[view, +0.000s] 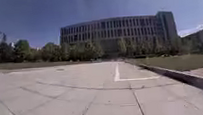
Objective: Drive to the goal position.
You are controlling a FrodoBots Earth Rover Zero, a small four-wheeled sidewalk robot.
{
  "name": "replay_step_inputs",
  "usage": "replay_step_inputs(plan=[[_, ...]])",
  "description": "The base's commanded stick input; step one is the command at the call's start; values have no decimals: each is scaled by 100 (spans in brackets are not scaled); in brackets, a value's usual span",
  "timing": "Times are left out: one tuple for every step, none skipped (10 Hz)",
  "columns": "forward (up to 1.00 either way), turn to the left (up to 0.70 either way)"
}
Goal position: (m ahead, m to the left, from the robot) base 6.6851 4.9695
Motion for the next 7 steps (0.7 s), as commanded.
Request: replay_step_inputs(plan=[[85,3],[85,3],[85,3],[85,3],[85,3],[85,3],[85,3]])
